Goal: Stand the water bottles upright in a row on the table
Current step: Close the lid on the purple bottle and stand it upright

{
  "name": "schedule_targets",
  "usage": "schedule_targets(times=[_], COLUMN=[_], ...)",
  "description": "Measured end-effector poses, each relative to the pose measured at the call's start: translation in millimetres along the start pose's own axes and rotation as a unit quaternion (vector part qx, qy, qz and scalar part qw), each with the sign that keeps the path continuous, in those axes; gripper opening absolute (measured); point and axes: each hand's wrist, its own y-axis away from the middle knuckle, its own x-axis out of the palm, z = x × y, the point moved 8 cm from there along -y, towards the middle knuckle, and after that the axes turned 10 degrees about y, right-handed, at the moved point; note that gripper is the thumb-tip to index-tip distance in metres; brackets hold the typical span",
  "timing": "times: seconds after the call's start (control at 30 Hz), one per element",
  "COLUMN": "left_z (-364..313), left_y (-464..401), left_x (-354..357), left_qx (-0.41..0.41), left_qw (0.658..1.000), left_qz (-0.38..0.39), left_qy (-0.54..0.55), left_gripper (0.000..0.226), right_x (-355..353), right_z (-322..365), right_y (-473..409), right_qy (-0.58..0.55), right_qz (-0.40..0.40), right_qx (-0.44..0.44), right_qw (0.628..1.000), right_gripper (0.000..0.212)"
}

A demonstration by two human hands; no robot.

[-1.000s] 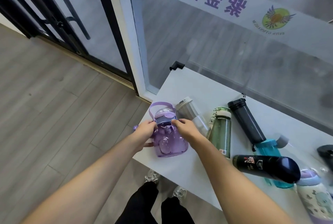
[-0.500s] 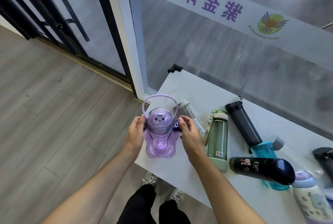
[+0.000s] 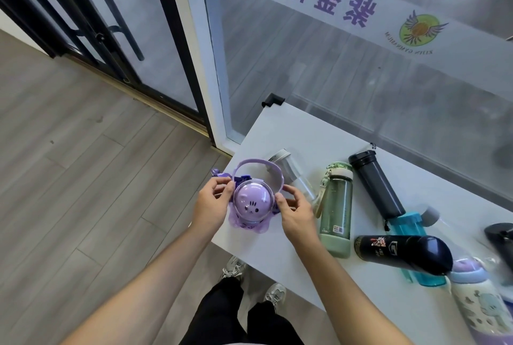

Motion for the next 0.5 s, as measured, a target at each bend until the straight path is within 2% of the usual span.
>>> schedule_targets(times=[0.13,0.3,0.4,0.5], left_z=[0.6,11.6,12.4,6.6], left_y=[0.5,6.8,12.3,11.3], left_x=[-5.4,-0.3,7.3,3.6], left_qx=[-0.004,-0.039,-0.063,-0.075], left_qw=[1.000,0.998,0.996,0.996], left_qz=[-0.024,0.028,0.060,0.051], left_qy=[-0.009,-0.034,0.002,0.019], left_gripper=[0.013,0.015,0.029,0.044], right_x=[-4.4,4.2,13.6,21.7], right_z=[-0.4,-7.3,-2.4,13.2], right_y=[2.7,11.8,14.3,10.8], right_qy=[0.033,0.026,0.002,0.000], right_qz=[-0.007,0.030,0.053,0.066], right_qx=[-0.003,-0.011,-0.003,-0.016], right_qw=[0.999,0.999,0.999,0.998], right_gripper=[0.032,0.044,0.052,0.049])
